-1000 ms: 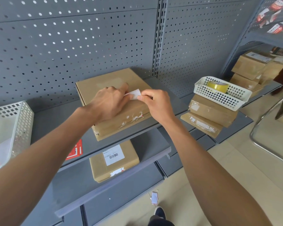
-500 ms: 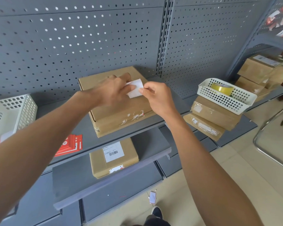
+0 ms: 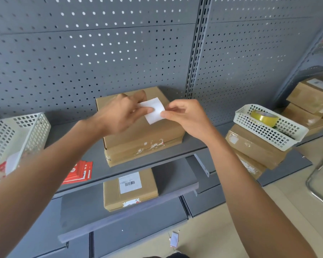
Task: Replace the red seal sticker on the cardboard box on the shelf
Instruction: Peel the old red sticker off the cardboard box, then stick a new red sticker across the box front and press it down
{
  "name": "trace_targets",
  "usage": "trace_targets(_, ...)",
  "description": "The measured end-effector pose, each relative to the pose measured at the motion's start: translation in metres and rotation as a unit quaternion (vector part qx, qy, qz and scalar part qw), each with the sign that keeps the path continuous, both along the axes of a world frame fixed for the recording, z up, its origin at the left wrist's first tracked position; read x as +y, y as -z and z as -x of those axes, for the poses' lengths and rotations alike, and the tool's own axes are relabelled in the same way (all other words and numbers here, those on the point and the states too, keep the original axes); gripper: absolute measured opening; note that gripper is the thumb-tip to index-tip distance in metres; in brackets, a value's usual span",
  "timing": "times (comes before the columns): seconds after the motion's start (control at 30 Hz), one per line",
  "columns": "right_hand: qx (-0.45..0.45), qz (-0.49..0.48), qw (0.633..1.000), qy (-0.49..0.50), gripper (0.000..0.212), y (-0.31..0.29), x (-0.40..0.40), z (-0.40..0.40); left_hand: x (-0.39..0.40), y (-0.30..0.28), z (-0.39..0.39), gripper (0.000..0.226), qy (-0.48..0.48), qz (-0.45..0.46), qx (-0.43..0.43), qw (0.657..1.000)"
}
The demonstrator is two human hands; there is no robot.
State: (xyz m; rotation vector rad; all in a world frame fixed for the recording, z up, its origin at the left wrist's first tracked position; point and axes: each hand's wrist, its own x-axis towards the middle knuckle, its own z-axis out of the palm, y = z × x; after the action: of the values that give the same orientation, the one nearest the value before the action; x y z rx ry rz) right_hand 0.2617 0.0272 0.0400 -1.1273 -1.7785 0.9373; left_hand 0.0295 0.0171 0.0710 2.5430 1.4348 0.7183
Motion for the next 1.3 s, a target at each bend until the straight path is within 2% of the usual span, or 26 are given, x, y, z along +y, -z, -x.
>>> trace_targets(0.17,0.029,-0.007,1.0,-0.003,0.033,-0.013,0.006,-0.012,-0.009,-0.007,-0.009,0.03,-0.013,-0.002,-0.092,0.996)
trace_targets(0.27,0.081,-0.03,0.994,0.06,0.029,-0.01,0.003,-0.017,-0.013,-0.01,-0.011,0.035,-0.074,-0.019,-0.127,0.989)
trace_targets(0.33,0.123,-0.069,0.983,0.121,0.019,-0.011,-0.008,-0.017,-0.018,-0.009,-0.011,0.035,-0.15,-0.071,-0.144,0.976)
trace_targets(0.4,0.129,-0.088,0.982,0.11,0.011,-0.015,-0.026,-0.005,-0.027,-0.007,-0.02,0.026,-0.207,-0.168,-0.13,0.955)
trace_targets(0.47,0.132,-0.077,0.986,0.064,0.01,-0.019,-0.047,0.016,-0.035,-0.004,-0.035,0.018,-0.195,-0.242,-0.102,0.945)
trace_targets(0.6,0.214,-0.026,0.974,0.065,0.018,-0.023,-0.062,0.04,-0.042,-0.001,-0.051,0.013,-0.162,-0.325,-0.04,0.931)
trace_targets(0.7,0.219,-0.017,0.972,0.082,0.024,-0.025,-0.064,0.04,-0.047,0.001,-0.053,0.013,-0.176,-0.377,0.006,0.909)
trace_targets(0.8,0.21,-0.011,0.975,0.072,0.02,-0.026,-0.063,0.036,-0.052,0.004,-0.056,0.013,-0.171,-0.42,0.035,0.891)
trace_targets(0.97,0.186,0.008,0.98,0.067,0.022,-0.023,-0.061,0.025,-0.063,0.006,-0.059,0.025,-0.18,-0.436,0.048,0.88)
trace_targets(1.1,0.182,0.023,0.981,0.058,0.02,-0.026,-0.065,0.015,-0.073,0.008,-0.06,0.026,-0.202,-0.433,0.068,0.876)
trace_targets(1.2,0.161,0.018,0.986,0.036,0.022,-0.028,-0.069,0.006,-0.08,0.009,-0.058,0.033,-0.188,-0.416,0.063,0.887)
trace_targets(1.3,0.167,0.026,0.985,0.016,0.019,-0.025,-0.071,-0.002,-0.091,0.01,-0.049,0.052,-0.161,-0.377,0.049,0.911)
